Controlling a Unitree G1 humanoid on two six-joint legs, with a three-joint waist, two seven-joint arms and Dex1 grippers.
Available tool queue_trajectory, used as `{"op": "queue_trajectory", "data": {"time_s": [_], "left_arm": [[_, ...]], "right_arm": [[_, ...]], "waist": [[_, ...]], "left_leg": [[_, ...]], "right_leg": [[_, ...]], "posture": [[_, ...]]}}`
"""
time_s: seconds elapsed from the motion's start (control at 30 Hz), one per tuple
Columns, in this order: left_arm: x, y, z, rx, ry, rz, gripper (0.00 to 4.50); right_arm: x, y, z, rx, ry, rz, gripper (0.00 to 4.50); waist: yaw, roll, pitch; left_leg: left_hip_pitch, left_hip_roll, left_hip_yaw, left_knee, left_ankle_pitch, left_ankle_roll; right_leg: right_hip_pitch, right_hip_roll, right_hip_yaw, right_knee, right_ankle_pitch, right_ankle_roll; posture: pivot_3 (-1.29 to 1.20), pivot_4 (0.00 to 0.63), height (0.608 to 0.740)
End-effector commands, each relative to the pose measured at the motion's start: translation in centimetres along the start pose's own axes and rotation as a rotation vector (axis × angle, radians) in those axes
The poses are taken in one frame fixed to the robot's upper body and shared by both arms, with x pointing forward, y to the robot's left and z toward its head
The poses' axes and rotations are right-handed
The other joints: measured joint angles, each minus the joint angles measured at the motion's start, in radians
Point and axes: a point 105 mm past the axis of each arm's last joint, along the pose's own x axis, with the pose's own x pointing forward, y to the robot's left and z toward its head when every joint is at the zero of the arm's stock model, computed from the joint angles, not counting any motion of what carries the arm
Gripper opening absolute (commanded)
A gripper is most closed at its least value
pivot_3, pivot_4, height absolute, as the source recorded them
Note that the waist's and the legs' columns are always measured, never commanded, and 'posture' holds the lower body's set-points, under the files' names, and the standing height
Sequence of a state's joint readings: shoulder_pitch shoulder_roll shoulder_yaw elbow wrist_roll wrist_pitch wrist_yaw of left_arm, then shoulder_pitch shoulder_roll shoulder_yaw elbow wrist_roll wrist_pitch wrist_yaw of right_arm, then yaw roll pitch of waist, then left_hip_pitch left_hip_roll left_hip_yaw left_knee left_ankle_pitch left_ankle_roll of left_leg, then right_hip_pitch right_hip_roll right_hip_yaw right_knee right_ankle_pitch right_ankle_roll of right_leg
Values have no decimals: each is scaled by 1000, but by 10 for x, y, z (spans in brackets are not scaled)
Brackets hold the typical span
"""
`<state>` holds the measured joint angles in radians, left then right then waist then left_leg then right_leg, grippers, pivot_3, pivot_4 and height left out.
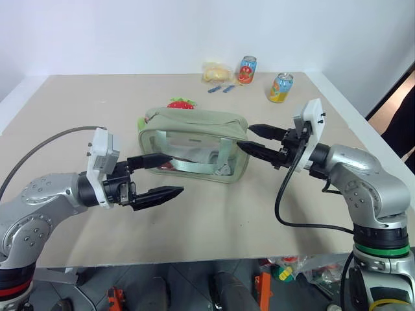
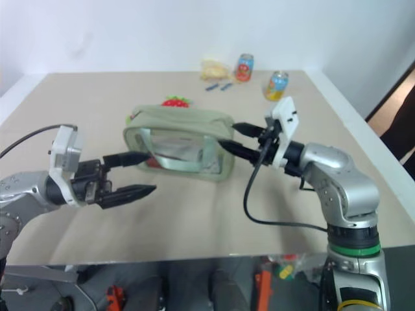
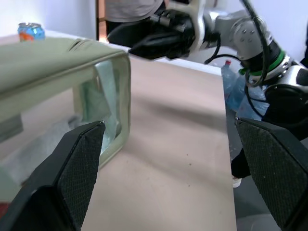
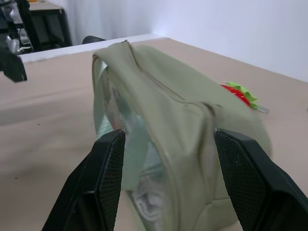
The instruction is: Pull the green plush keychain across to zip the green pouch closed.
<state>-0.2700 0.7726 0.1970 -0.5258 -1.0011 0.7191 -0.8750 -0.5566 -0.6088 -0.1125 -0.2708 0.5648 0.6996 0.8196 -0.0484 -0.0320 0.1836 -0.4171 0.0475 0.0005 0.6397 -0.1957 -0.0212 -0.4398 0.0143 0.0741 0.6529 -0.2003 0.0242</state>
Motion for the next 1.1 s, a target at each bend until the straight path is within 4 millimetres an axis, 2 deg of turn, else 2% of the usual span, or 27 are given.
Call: {"op": "queue_trajectory", "data": {"time_s": [0.03,0.2,0.33,0.47,0.53,0.73,0.97,1.1], "left_arm": [[3,-2,7,36,4,-14,4500],[6,-3,7,45,10,-15,4500],[6,-3,8,45,8,-3,4500],[6,-1,8,44,6,12,4500],[5,0,8,42,6,21,4500],[3,2,4,35,12,33,4500],[5,2,4,38,11,28,4500],[5,2,4,40,10,26,4500]], "right_arm": [[2,-2,3,-25,-20,-9,3009],[6,-1,-5,-22,-6,4,3009],[6,0,-7,-34,2,25,1870],[7,0,-3,-58,-32,31,384],[8,1,-3,-77,-31,47,31],[5,8,-3,-180,-67,188,31],[-5,-21,4,-243,-57,262,31],[-2,-26,4,-266,-28,300,31]], "waist": [[0,0,0],[0,0,0],[0,0,0],[0,0,0],[0,0,0],[0,0,0],[0,0,0],[0,0,0]], "left_leg": [[0,0,0,0,0,0],[0,0,0,-2,0,0],[-1,0,-1,-2,0,0],[-1,0,-1,-2,0,0],[-1,0,-1,-2,0,0],[0,0,-1,-2,0,0],[0,0,0,-1,0,0],[0,0,0,-1,0,0]], "right_leg": [[0,0,0,0,0,0],[-1,0,0,0,0,0],[-1,0,0,0,0,0],[-1,0,0,0,0,0],[-1,0,0,0,0,0],[0,0,0,0,0,0],[0,0,0,0,0,0],[0,0,0,0,0,0]], "posture": [[0,150,740],[0,150,740],[0,150,740],[0,150,740],[0,150,740],[0,150,740],[0,150,740],[0,150,740]]}}
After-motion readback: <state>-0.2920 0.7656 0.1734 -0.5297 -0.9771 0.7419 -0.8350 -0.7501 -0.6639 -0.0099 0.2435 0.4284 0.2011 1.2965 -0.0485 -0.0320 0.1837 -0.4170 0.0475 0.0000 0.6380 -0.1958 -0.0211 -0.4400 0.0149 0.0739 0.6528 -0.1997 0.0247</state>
